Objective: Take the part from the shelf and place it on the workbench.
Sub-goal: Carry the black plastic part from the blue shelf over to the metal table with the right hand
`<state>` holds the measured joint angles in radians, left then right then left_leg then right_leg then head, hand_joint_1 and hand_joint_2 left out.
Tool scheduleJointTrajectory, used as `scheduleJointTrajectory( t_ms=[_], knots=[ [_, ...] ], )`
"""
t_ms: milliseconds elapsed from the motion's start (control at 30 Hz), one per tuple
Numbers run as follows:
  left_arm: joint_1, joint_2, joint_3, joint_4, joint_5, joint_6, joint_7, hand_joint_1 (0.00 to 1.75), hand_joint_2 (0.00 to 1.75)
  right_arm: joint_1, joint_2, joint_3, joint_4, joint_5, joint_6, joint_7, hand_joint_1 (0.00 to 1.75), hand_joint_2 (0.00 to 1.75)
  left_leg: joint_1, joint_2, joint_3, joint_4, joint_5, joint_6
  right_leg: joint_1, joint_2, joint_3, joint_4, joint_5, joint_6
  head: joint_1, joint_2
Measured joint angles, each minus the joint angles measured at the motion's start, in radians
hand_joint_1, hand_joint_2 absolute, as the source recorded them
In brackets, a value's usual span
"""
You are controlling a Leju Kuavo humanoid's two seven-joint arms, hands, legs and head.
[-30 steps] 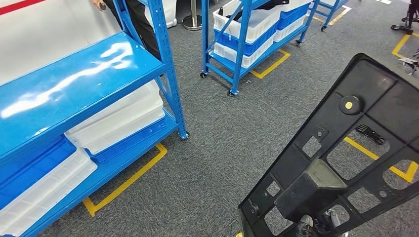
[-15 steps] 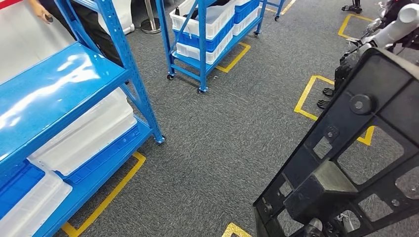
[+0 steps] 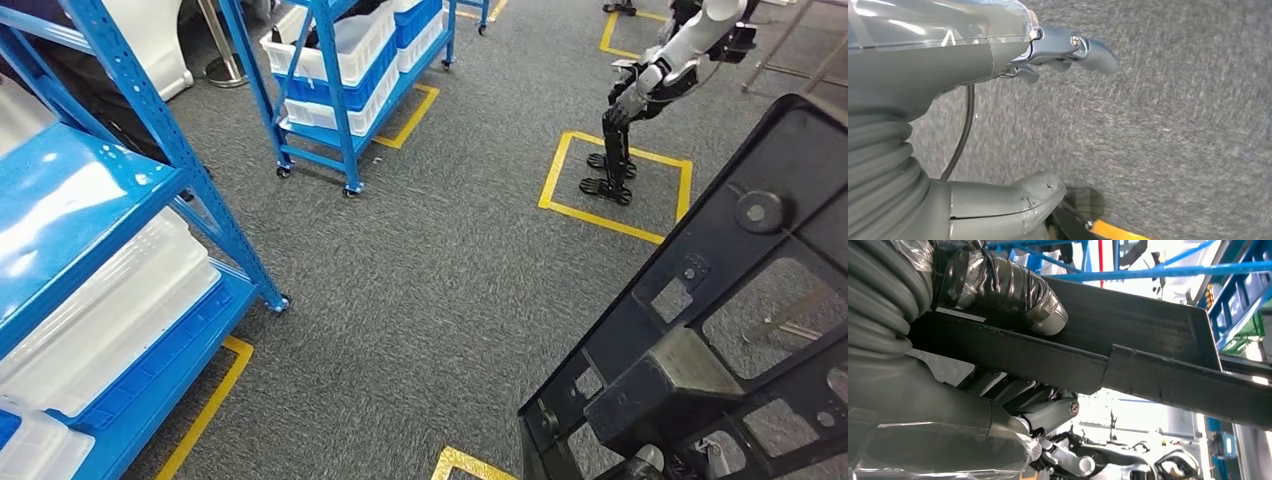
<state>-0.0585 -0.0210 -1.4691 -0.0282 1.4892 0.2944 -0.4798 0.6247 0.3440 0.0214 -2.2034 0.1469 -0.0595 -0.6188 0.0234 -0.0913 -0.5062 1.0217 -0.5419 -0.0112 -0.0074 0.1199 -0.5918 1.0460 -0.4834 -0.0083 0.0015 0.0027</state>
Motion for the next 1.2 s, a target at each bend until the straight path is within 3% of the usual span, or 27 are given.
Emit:
scheduleJointTrajectory(
  t_ms=[67,100,133,200,267,300,333,367,433,467,500,567,600,667,733,767,800,833,900,933,1000,1033,1100,1133,1200],
  knots=[
    [-0.001,-0.001,-0.001,0.0,0.0,0.0,0.0,0.0,1.75,0.002,0.001,0.0,0.0,0.0,0.0,0.0,1.75,1.75,-0.001,0.017,0.001,-0.006,0.003,0.013,-0.003,0.025,-0.01,-0.001,0.008,0.015,0.0,0.0],
    [-0.003,-0.001,-0.002,0.0,-0.001,-0.001,0.0,0.0,1.75,0.004,0.002,0.0,0.0,0.001,-0.001,0.0,1.75,1.75,0.0,0.031,0.003,-0.011,0.008,0.021,-0.002,0.018,-0.015,0.004,0.005,0.02,0.0,0.0],
    [-0.003,-0.001,-0.003,0.0,-0.002,-0.002,0.0,0.0,1.75,0.005,0.002,0.0,-0.001,0.002,-0.002,0.0,1.75,1.75,0.001,0.047,0.005,-0.017,0.013,0.029,0.0,-0.006,-0.026,0.023,-0.008,0.024,0.001,0.0],
    [-0.001,0.0,-0.005,-0.001,-0.006,-0.004,0.001,0.0,1.75,0.005,0.002,0.0,-0.003,0.008,-0.008,-0.001,1.75,1.75,-0.003,0.079,0.007,-0.023,0.017,0.039,0.002,-0.076,-0.072,0.119,-0.064,0.028,0.002,0.0],
    [0.002,0.003,-0.008,-0.001,-0.013,-0.007,0.002,0.0,1.75,0.006,0.002,0.0,-0.003,0.019,-0.015,-0.003,1.75,1.75,-0.008,0.112,0.006,-0.023,0.016,0.042,-0.001,-0.108,-0.127,0.237,-0.114,0.033,0.003,0.0],
    [0.003,0.004,-0.011,-0.001,-0.017,-0.008,0.003,0.0,1.75,0.007,0.002,0.0,-0.003,0.028,-0.018,-0.005,1.75,1.75,-0.01,0.128,0.006,-0.022,0.015,0.043,-0.003,-0.113,-0.137,0.262,-0.115,0.034,0.003,0.0],
    [0.002,0.005,-0.015,-0.001,-0.021,-0.009,0.004,0.0,1.75,0.008,0.002,0.001,-0.003,0.038,-0.022,-0.008,1.75,1.75,-0.011,0.142,0.006,-0.022,0.013,0.042,-0.005,-0.117,-0.127,0.248,-0.099,0.033,0.003,0.0],
    [0.001,0.006,-0.019,-0.001,-0.026,-0.011,0.004,0.0,1.75,0.008,0.002,0.002,-0.003,0.048,-0.026,-0.01,1.75,1.75,-0.011,0.155,0.009,-0.022,0.011,0.041,-0.005,-0.124,-0.098,0.198,-0.07,0.032,0.003,0.0],
    [-0.002,0.006,-0.027,-0.001,-0.033,-0.014,0.004,0.0,1.75,0.009,0.002,0.007,-0.003,0.073,-0.037,-0.013,1.75,1.75,-0.013,0.176,0.016,-0.022,0.005,0.035,0.002,-0.169,-0.02,0.061,-0.021,0.022,0.003,0.0],
    [-0.002,0.007,-0.03,-0.001,-0.035,-0.016,0.002,0.0,1.75,0.008,0.002,0.011,-0.003,0.085,-0.043,-0.013,1.75,1.75,-0.014,0.184,0.019,-0.022,0.002,0.03,0.007,-0.187,0.005,0.016,-0.011,0.016,0.003,0.0],
    [-0.002,0.007,-0.033,-0.001,-0.036,-0.018,0.0,0.0,1.75,0.008,0.001,0.016,-0.003,0.098,-0.051,-0.013,1.75,1.75,-0.015,0.193,0.022,-0.022,-0.001,0.025,0.013,-0.199,0.016,-0.006,-0.01,0.01,0.003,0.0],
    [-0.004,0.008,-0.037,-0.003,-0.031,-0.026,-0.007,0.0,1.75,0.009,0.0,0.027,-0.003,0.119,-0.068,-0.01,1.75,1.75,-0.015,0.211,0.028,-0.025,-0.004,0.015,0.018,-0.182,0.014,-0.012,-0.008,0.0,0.003,0.0],
    [-0.006,0.01,-0.038,-0.003,-0.024,-0.028,-0.011,0.0,1.75,0.008,-0.002,0.033,-0.003,0.127,-0.072,-0.007,1.75,1.75,-0.013,0.204,0.031,-0.022,-0.009,0.01,0.016,-0.171,0.015,-0.018,-0.005,-0.005,0.003,0.0],
    [-0.004,0.013,-0.037,-0.004,-0.004,-0.031,-0.019,0.0,1.75,-0.003,-0.01,0.05,0.0,0.14,-0.078,0.009,1.75,1.75,-0.01,0.155,0.014,0.025,-0.046,0.002,0.009,-0.148,0.019,-0.031,0.003,-0.018,0.002,0.0],
    [0.002,0.015,-0.035,-0.004,0.01,-0.032,-0.024,0.0,1.75,-0.028,-0.024,0.075,0.01,0.15,-0.091,0.03,1.75,1.75,-0.008,0.106,-0.043,0.147,-0.11,-0.001,0.007,-0.123,0.018,-0.033,0.007,-0.026,0.002,0.0],
    [0.006,0.015,-0.035,-0.004,0.014,-0.033,-0.025,0.0,1.75,-0.04,-0.031,0.089,0.016,0.155,-0.102,0.04,1.75,1.75,-0.008,0.099,-0.075,0.21,-0.134,-0.002,0.007,-0.108,0.017,-0.032,0.007,-0.027,0.002,0.0],
    [0.008,0.015,-0.034,-0.004,0.017,-0.033,-0.026,0.0,1.75,-0.049,-0.039,0.101,0.023,0.158,-0.113,0.048,1.75,1.75,-0.007,0.097,-0.096,0.249,-0.14,-0.004,0.007,-0.093,0.016,-0.03,0.007,-0.028,0.002,0.0],
    [0.01,0.015,-0.034,-0.004,0.019,-0.033,-0.026,0.0,1.75,-0.055,-0.048,0.112,0.029,0.16,-0.126,0.056,1.75,1.75,-0.006,0.096,-0.102,0.251,-0.124,-0.005,0.007,-0.078,0.016,-0.027,0.006,-0.027,0.002,0.0],
    [0.01,0.015,-0.032,-0.004,0.017,-0.031,-0.025,0.0,1.75,-0.063,-0.067,0.131,0.04,0.161,-0.153,0.067,1.75,1.75,-0.001,0.079,-0.066,0.151,-0.048,-0.007,0.004,-0.049,0.016,-0.017,0.002,-0.021,0.002,0.0],
    [0.01,0.015,-0.032,-0.004,0.01,-0.03,-0.022,0.0,1.75,-0.065,-0.074,0.138,0.042,0.161,-0.17,0.07,1.75,1.75,0.001,0.054,-0.041,0.088,-0.019,-0.008,0.003,-0.037,0.014,-0.01,-0.001,-0.015,0.002,0.0],
    [0.008,0.015,-0.035,-0.004,-0.009,-0.024,-0.014,0.0,1.75,-0.055,-0.084,0.145,0.041,0.156,-0.203,0.071,1.75,1.75,0.002,0.013,-0.013,0.015,0.003,-0.003,0.002,-0.015,0.004,0.003,-0.005,-0.003,0.002,0.0],
    [0.006,0.015,-0.037,-0.004,-0.016,-0.02,-0.009,0.0,1.75,-0.044,-0.087,0.145,0.036,0.151,-0.212,0.069,1.75,1.75,0.0,0.006,-0.011,0.009,-0.001,0.001,0.002,-0.005,-0.002,0.004,-0.003,0.004,0.002,0.0],
    [0.001,0.013,-0.041,-0.004,-0.022,-0.011,-0.004,0.0,1.75,-0.018,-0.093,0.143,0.024,0.142,-0.21,0.064,1.75,1.75,-0.001,0.029,-0.008,0.002,0.005,0.015,-0.001,0.007,-0.008,0.005,0.001,0.017,0.002,0.0],
    [-0.001,0.011,-0.042,-0.005,-0.023,-0.005,-0.003,0.0,1.75,-0.009,-0.094,0.139,0.017,0.141,-0.2,0.06,1.75,1.75,0.0,0.043,-0.005,-0.003,0.009,0.022,0.0,-0.007,-0.014,0.014,-0.006,0.021,0.003,0.0],
    [-0.002,0.008,-0.045,-0.005,-0.02,0.004,-0.003,0.0,1.75,0.0,-0.095,0.13,0.006,0.145,-0.172,0.055,1.75,1.75,0.001,0.076,-0.003,-0.013,0.014,0.036,0.002,-0.062,-0.051,0.088,-0.051,0.028,0.005,0.0]
  ],
)
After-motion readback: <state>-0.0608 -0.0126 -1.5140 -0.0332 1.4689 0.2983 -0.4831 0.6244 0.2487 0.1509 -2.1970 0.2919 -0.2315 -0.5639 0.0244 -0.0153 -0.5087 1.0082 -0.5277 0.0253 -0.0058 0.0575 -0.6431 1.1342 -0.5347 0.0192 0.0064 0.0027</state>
